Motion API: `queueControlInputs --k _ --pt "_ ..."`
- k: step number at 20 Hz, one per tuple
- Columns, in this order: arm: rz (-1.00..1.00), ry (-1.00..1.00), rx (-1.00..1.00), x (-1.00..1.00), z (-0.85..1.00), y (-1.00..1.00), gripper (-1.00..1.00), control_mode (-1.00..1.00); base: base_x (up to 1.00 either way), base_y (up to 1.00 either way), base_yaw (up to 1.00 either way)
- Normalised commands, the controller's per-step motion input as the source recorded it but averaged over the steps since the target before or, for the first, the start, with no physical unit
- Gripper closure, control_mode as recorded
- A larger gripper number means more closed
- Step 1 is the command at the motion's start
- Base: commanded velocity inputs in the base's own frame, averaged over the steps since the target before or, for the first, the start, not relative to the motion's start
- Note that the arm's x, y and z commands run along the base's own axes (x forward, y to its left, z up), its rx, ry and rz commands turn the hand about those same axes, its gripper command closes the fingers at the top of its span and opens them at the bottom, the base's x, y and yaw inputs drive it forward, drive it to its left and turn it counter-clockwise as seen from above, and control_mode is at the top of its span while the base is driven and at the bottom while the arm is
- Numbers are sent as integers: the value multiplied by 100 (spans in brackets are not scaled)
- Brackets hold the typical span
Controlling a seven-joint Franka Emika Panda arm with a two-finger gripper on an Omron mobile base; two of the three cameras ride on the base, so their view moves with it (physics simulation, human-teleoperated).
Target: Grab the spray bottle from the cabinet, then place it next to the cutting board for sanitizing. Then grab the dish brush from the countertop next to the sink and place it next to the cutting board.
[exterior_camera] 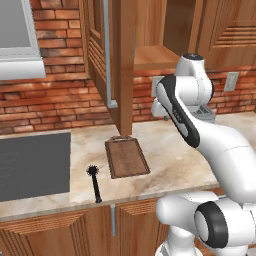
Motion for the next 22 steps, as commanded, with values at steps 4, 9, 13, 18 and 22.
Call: queueControlInputs --k 4,9,13,18,22 --pt "0 0 0 -9 0 1 -100 -100 0 0 0" --pt "0 -5 0 -24 3 8 -100 -100 0 0 0" --pt "0 -29 0 -45 47 1 -100 -100 0 0 0" --pt "0 -40 0 -38 65 1 -100 -100 0 0 0" --pt "0 -41 0 -32 57 2 -100 -100 0 0 0"
